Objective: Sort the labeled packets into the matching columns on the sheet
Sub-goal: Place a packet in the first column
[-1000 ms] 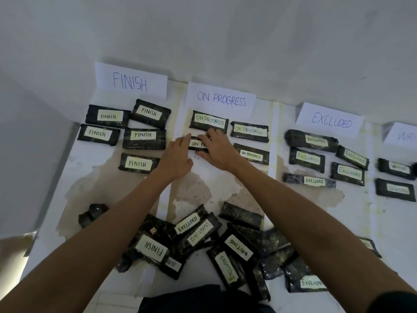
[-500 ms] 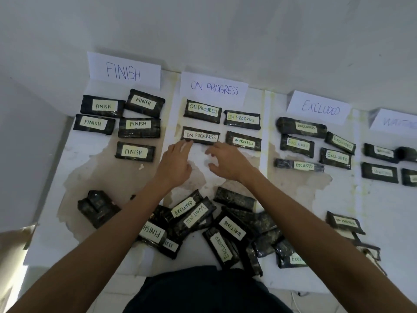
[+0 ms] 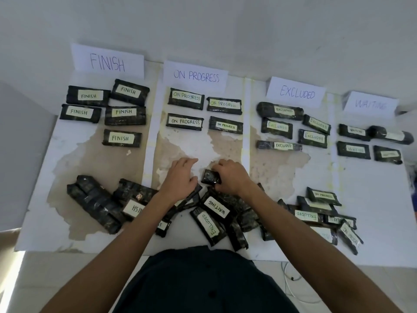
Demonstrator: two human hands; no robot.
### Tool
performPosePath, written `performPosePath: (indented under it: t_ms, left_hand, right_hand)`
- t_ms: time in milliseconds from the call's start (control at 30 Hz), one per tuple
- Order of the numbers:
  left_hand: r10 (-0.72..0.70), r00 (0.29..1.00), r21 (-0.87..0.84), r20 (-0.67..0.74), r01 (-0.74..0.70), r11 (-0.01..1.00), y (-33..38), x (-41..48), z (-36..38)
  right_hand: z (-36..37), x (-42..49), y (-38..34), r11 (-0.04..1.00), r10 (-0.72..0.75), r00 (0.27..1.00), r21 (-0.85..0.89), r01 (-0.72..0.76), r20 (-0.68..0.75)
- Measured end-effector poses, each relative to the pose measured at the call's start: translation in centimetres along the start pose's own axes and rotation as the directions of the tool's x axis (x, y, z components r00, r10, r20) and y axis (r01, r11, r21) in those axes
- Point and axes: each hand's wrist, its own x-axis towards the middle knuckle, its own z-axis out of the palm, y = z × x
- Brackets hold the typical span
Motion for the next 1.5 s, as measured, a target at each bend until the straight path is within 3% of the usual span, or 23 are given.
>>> performPosePath:
  t_ms: [100, 200, 333, 500, 600, 800, 1033, 1133, 1267, 1333, 1500]
  left_hand:
    - [-0.017, 1.000, -0.091, 0.017, 0.018, 0.996, 1.0, -0.3, -0.1]
    - [-0.042, 0.999, -0.242, 0.032, 0.048, 0.969, 1.9, -0.6, -0.1]
    - [-0.045, 0.998, -0.381, 0.052, 0.061, 0.923, 3.0, -1.0, -0.6]
    - [0.003, 0.980, -0.499, 0.197, 0.098, 0.861, 5.4, -1.2, -1.9]
    - [0.051, 0.967, -0.526, 0.251, 0.092, 0.845, 6.2, -1.3, -2.2]
    - [-0.007, 0.997, -0.557, 0.083, 0.052, 0.829, 5.5, -1.3, -1.5]
    - [-0.022, 0.997, -0.450, -0.068, -0.011, 0.893, 5.0, -1.0, -1.2]
    - [0.078, 0.992, -0.309, -0.103, -0.107, 0.945, 4.9, -0.9, -1.1]
    - [0.291, 0.946, 0.146, -0.143, -0.270, 0.952, 3.5, -0.6, -1.4]
    - [0.289, 0.944, 0.251, -0.157, -0.245, 0.936, 2.8, -0.7, -2.0]
    - [0.141, 0.971, 0.281, -0.195, -0.082, 0.956, -0.3, -2.3, -4.9]
  right_hand:
    - [-0.1, -0.6, 0.7, 0.999, 0.020, 1.000, 0.042, -0.021, 0.020]
    - [-0.6, -1.6, 1.6, 0.937, 0.123, 0.992, 0.330, -0.116, -0.001]
    - [-2.7, -3.7, 2.4, 0.557, 0.261, 0.964, 0.824, -0.108, -0.050]
    - [-4.6, -6.0, 3.3, 0.276, 0.220, 0.961, 0.956, 0.100, -0.164]
    - [-4.9, -6.9, 3.1, 0.176, 0.152, 0.968, 0.969, 0.171, -0.199]
    - [-3.5, -7.4, 3.2, 0.189, 0.189, 0.967, 0.972, 0.136, -0.172]
    - [-2.8, -7.6, 3.1, 0.141, 0.212, 0.974, 0.989, 0.047, -0.077]
    - [-2.8, -7.3, 2.7, 0.116, 0.253, 0.966, 0.993, 0.031, -0.060]
    - [-2.6, -6.3, 1.9, 0.115, 0.246, 0.968, 0.993, 0.013, -0.041]
    - [-2.6, -5.4, 1.2, 0.121, 0.240, 0.970, 0.993, 0.007, -0.036]
    - [-3.6, -2.5, -1.7, 0.242, 0.244, 0.968, 0.970, -0.005, -0.056]
